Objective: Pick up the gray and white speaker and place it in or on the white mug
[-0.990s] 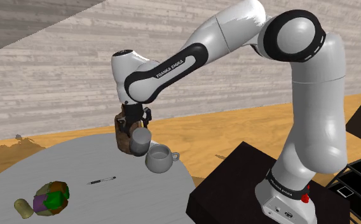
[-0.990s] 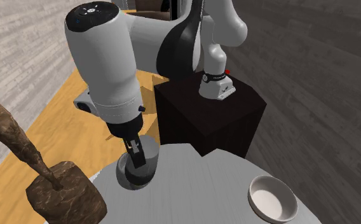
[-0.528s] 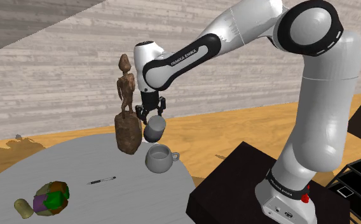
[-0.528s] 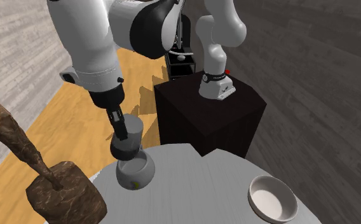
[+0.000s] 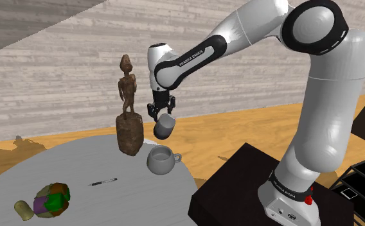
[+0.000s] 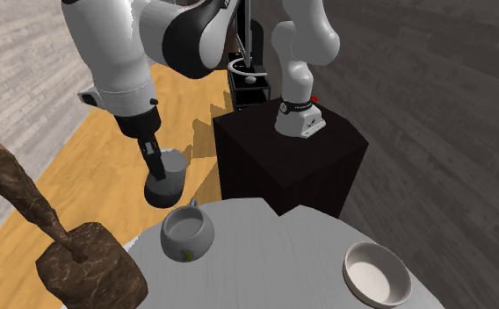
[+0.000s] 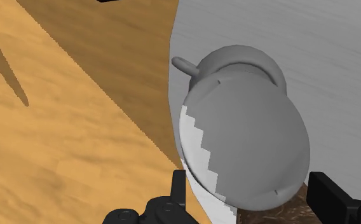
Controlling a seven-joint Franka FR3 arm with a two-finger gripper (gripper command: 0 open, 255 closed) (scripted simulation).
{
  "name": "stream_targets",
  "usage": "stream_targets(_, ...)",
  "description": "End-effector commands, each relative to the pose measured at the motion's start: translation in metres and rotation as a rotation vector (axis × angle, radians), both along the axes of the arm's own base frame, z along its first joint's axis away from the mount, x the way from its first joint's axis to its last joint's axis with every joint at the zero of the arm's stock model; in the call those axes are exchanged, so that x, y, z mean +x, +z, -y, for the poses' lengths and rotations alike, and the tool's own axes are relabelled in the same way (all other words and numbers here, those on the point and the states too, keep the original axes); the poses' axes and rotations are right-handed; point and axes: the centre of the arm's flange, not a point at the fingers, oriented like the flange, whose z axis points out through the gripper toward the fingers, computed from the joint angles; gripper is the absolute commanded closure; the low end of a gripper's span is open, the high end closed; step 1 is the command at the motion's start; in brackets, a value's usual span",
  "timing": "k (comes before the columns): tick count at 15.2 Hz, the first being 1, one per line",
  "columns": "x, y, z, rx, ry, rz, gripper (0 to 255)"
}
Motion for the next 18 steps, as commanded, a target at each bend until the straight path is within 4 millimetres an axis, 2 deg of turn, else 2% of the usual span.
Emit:
stream_targets(1,0.000,-0.009,0.000,0.000,0.000,0.001,255)
stream_targets(18,0.000,-0.100,0.000,0.000,0.000,0.001,255)
